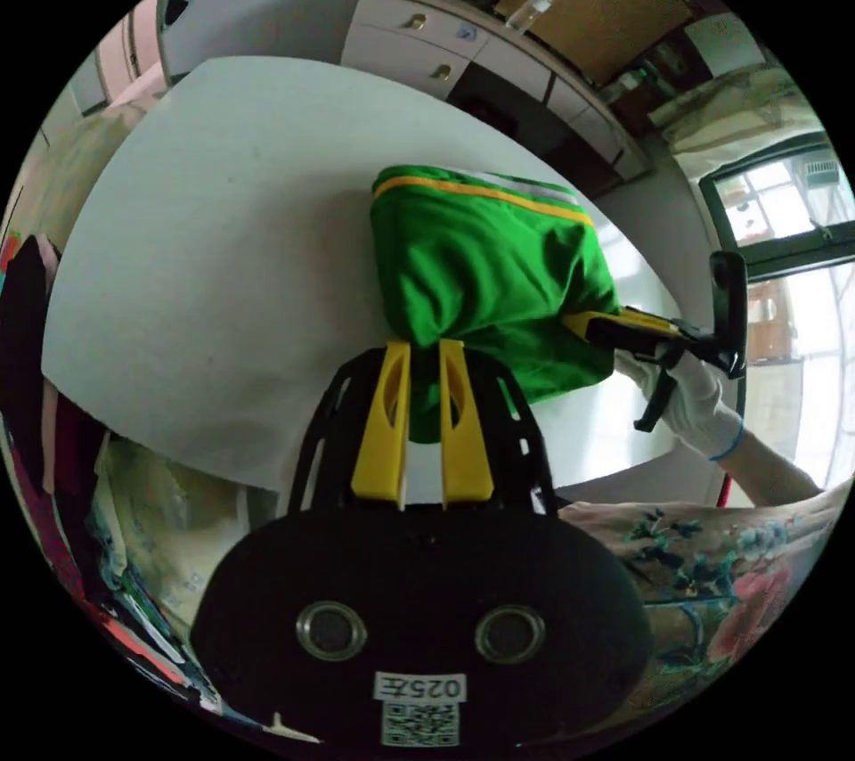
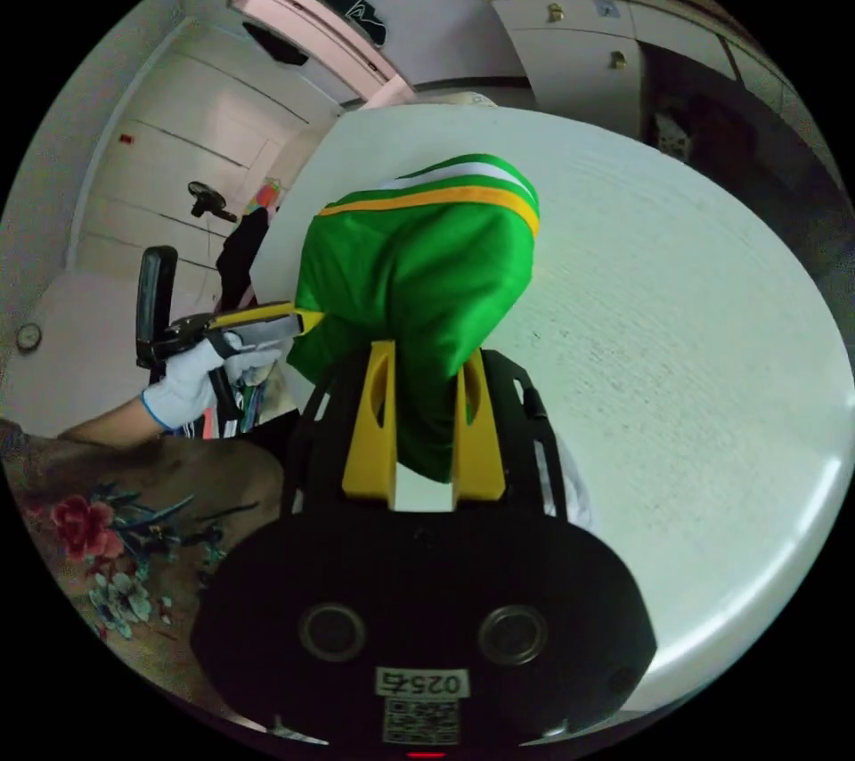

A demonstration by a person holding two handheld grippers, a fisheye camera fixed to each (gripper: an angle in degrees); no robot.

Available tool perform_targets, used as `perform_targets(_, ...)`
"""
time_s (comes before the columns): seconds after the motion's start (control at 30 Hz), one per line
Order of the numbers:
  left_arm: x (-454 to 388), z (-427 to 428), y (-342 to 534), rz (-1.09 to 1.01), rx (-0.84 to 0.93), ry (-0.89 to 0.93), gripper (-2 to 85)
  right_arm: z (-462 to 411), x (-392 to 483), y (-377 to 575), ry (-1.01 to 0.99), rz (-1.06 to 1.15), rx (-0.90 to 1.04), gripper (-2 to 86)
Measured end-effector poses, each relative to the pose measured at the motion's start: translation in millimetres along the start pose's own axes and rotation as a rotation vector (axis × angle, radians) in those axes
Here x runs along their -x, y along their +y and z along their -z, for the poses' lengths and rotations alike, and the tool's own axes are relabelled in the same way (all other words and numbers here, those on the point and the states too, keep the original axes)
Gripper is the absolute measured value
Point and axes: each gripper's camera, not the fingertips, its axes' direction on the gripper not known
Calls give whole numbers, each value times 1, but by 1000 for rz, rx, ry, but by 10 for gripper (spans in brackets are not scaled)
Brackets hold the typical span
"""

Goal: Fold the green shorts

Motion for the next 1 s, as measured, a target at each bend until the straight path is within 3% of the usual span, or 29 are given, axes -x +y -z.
perform_targets(0.13,28,40,13,-93,53,38,40,-20,18,-7,-68,-56,59,69)
perform_targets(0.23,84,87,39,-79,105,185,39,-54,58,-9,-103,-45,130,65)
perform_targets(0.3,148,135,74,57,86,381,36,-89,92,-13,-208,-112,184,64)
perform_targets(0.4,225,204,115,226,-13,515,33,-144,150,-28,-327,-115,225,63)
perform_targets(0.7,319,446,147,365,-444,179,33,-242,359,-175,-202,356,173,64)
perform_targets(0.8,342,488,149,445,-537,104,33,-269,402,-225,-132,531,156,68)
perform_targets(0.93,376,470,134,579,-472,-49,25,-357,409,-278,-96,601,246,74)
perform_targets(1.0,396,427,115,678,-293,-181,17,-451,398,-302,10,628,436,77)
